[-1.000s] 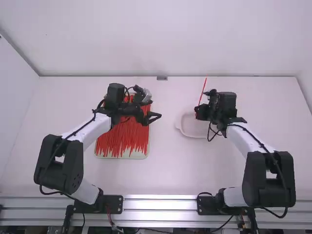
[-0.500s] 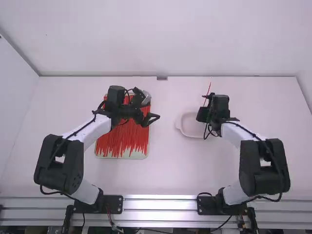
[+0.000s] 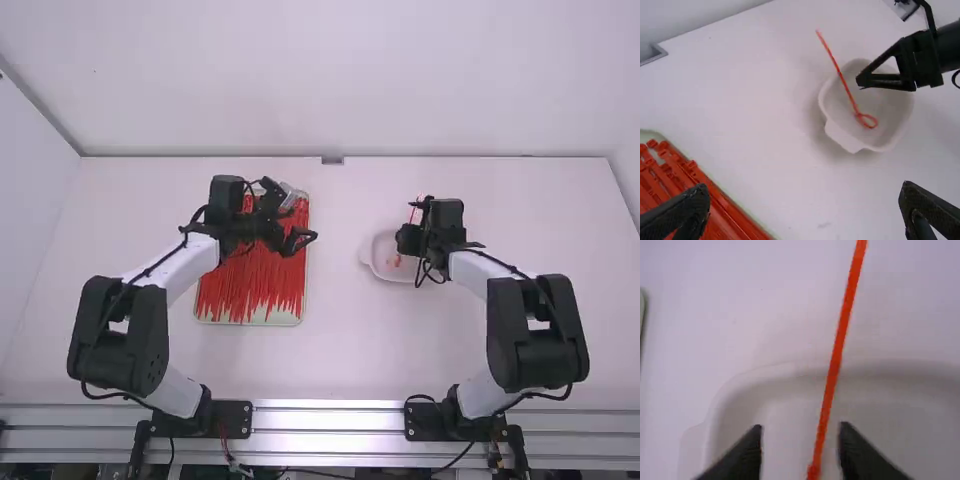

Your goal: Fasten the cable tie

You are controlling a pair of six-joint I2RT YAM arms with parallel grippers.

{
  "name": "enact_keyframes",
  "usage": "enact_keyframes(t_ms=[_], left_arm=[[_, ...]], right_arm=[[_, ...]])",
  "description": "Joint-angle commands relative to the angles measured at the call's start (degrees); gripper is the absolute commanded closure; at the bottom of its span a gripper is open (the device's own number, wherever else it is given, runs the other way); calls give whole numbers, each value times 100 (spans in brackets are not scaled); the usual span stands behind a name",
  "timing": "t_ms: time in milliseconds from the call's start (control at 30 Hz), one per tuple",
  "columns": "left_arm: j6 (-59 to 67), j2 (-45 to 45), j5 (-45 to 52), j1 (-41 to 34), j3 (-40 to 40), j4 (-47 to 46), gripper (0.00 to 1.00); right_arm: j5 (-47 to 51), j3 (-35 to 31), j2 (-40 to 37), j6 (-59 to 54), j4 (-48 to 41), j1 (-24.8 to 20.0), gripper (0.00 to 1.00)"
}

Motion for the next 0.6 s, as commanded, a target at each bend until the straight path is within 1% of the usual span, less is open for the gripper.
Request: enact_keyframes(t_ms=[0, 33, 67, 200, 333, 433, 467, 567], left_arm=[[-20, 11, 70, -4, -44, -7, 1], [-20, 11, 66, -4, -44, -11, 1], [-20, 11, 63, -2, -44, -33, 1], [-291, -22, 17, 63, -31, -151, 1], [-680, -221, -212, 111, -31, -225, 1], [-691, -520, -195, 81, -33, -452, 1], [-691, -575, -195, 83, -33, -511, 1], [-691, -988, -190, 81, -33, -951, 1]], right_arm=[[-9, -26, 22, -13, -22, 7, 42], [-9, -26, 20, -13, -31, 7, 34], [-9, -26, 13, -15, -37, 7, 2], [-31, -11, -74, -37, -144, 7, 2], [-20, 24, -437, -188, -444, 37, 2], [-7, 22, -957, -184, -815, 151, 2], [-7, 22, -1027, -184, -874, 160, 2], [-20, 22, -1563, -186, -1292, 166, 2]])
